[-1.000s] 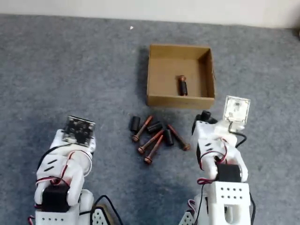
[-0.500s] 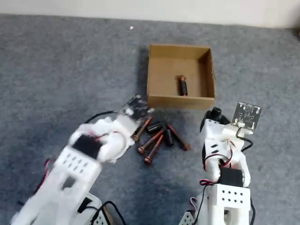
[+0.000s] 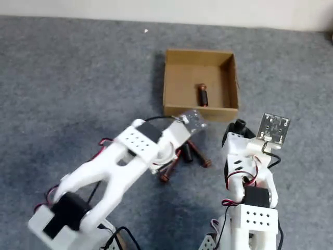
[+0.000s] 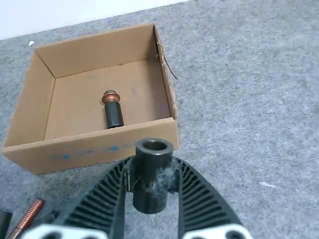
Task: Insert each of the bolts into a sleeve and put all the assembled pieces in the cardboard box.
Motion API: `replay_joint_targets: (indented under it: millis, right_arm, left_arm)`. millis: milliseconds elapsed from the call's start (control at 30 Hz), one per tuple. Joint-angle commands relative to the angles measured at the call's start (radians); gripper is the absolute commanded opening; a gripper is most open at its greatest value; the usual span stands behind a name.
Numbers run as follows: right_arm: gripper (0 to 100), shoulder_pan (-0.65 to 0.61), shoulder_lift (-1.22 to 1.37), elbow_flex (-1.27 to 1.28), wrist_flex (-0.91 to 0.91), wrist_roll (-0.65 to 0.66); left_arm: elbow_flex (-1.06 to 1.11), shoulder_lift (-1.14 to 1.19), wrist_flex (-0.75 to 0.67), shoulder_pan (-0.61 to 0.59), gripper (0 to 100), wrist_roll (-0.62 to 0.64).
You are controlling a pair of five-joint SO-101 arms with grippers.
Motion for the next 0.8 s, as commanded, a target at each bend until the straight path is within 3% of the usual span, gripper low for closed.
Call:
replay_joint_targets:
  millis: [0, 333, 500, 767]
  right_arm:
    - [0.4, 0.016, -0.030, -0.010, -0.038, -0.014]
    - [0.4, 0.016, -0.031, -0.010, -0.038, -0.014]
    - [0.4, 0.016, -0.031, -0.010, -0.038, -0.012]
    - [0.5, 0.016, -0.031, -0.010, -0.038, -0.012]
  left_arm:
    - [-0.096, 0.093, -0.025, 0.033, 9, 0.077]
    - [-0.220, 0.340, -0.084, 0.027, 8, 0.080]
    - [-0.236, 0.357, -0.058, 0.042, 1, 0.080]
    - [-0.228, 0.349, -0.041, 0.047, 0, 0.081]
